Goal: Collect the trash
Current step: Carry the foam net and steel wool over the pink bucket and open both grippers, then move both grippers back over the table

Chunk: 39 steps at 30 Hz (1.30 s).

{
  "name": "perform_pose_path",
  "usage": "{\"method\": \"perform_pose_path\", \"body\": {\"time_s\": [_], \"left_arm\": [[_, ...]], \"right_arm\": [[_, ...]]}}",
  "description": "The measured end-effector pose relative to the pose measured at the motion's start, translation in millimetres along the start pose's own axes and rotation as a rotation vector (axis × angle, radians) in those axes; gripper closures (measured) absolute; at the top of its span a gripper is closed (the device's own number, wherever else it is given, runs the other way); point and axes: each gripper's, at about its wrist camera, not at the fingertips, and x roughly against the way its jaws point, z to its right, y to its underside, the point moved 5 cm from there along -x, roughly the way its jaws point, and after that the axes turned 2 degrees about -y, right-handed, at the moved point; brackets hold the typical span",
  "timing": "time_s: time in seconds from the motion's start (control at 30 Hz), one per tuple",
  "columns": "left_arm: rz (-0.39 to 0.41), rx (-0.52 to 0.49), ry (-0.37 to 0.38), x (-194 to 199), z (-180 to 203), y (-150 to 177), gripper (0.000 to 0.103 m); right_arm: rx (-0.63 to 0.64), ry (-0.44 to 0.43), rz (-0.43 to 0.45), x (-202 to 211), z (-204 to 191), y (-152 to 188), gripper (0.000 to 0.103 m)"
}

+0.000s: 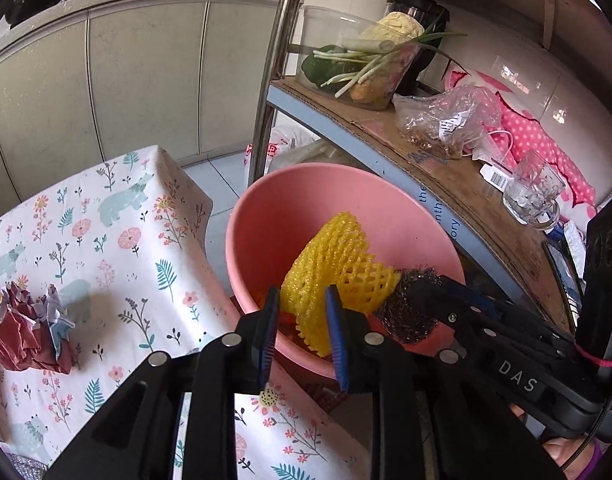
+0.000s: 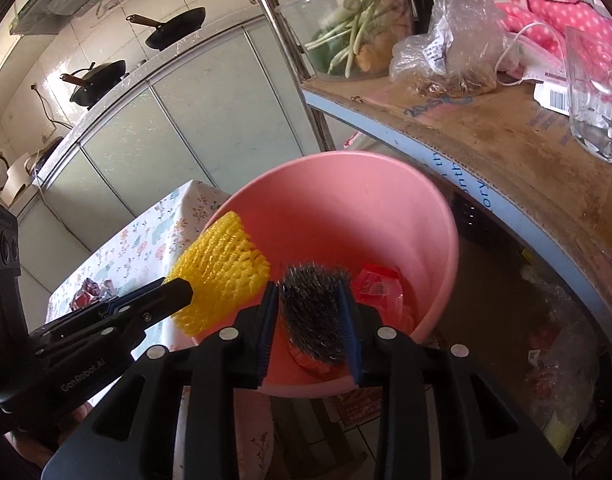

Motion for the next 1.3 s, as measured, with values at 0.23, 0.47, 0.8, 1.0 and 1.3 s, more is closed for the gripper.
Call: {"method": "perform_pose_path", "body": {"time_s": [0.23,0.47,0.8,1.0,1.3], "left_arm": [[0.002,0.023,0.017,4.5,-2.9,-1.5,0.074],[0.014,0.029,0.019,18.1,-5.4,0.4,0.072],[0.056,0.04,-0.038,56.3,-16.0,12.0,0.072],[0.089,0.046,-0.084,86.2,-27.5,25.0,0.072],[0.112,0.057,-0.129,124.9,-44.7,51.5,0.069]], "right_arm": [[0.012,0.008,-0.002,-0.1,2.8,-0.6,0.07],[0.018,0.007,0.003,6.1,0.1,-1.4,0.069],[0.064,-0.046,0.029,38.7,-33.6,7.4,0.069],[0.108,-0.082,0.016,52.6,-58.6,21.0,0.069],[0.168,-0.149,-0.028,58.5,-100.1,46.4,0.069]]}}
